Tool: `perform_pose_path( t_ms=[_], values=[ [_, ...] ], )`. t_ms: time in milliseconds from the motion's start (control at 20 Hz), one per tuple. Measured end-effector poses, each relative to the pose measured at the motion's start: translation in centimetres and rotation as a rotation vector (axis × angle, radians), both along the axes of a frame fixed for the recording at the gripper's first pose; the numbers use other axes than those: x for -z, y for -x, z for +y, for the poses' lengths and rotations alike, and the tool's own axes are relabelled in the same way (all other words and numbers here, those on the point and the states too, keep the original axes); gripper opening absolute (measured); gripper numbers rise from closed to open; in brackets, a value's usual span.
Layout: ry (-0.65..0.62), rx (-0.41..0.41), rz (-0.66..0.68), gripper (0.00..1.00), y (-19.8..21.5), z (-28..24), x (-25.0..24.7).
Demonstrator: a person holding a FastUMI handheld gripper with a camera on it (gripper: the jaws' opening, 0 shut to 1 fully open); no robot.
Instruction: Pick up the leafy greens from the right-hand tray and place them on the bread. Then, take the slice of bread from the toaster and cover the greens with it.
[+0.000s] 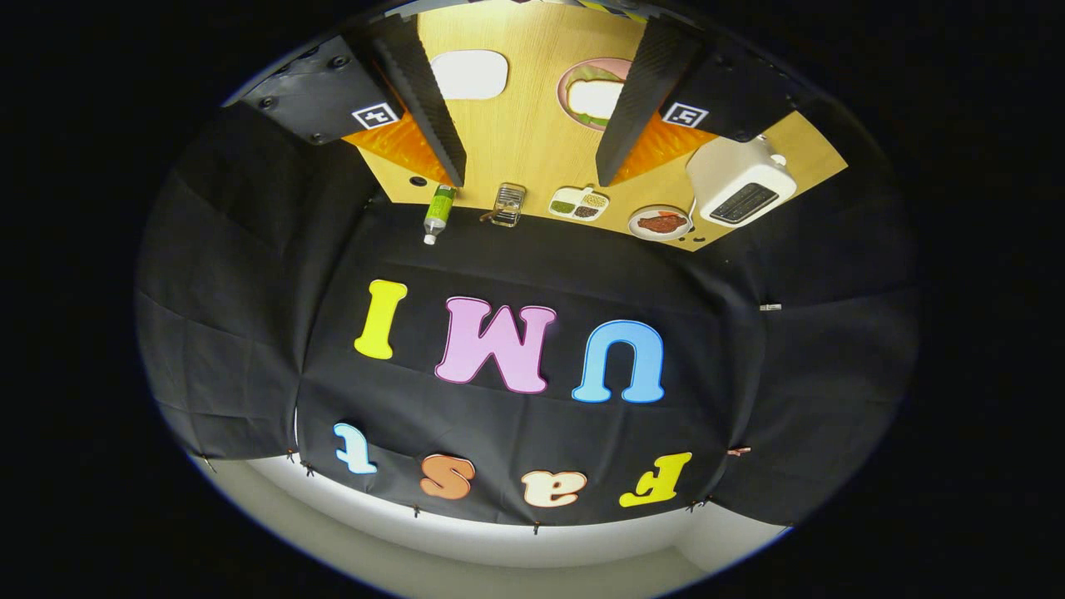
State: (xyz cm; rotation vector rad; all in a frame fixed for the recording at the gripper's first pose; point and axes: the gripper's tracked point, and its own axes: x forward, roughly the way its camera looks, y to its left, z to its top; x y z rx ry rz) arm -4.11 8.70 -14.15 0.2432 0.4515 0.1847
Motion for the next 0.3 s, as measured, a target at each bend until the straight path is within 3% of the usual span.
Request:
perform_pose_path(
  t_ms=[300],
  values=[
    [0.003, 0.004, 0.008, 0.98, -0.07, -0.23, 0.47]
  ],
)
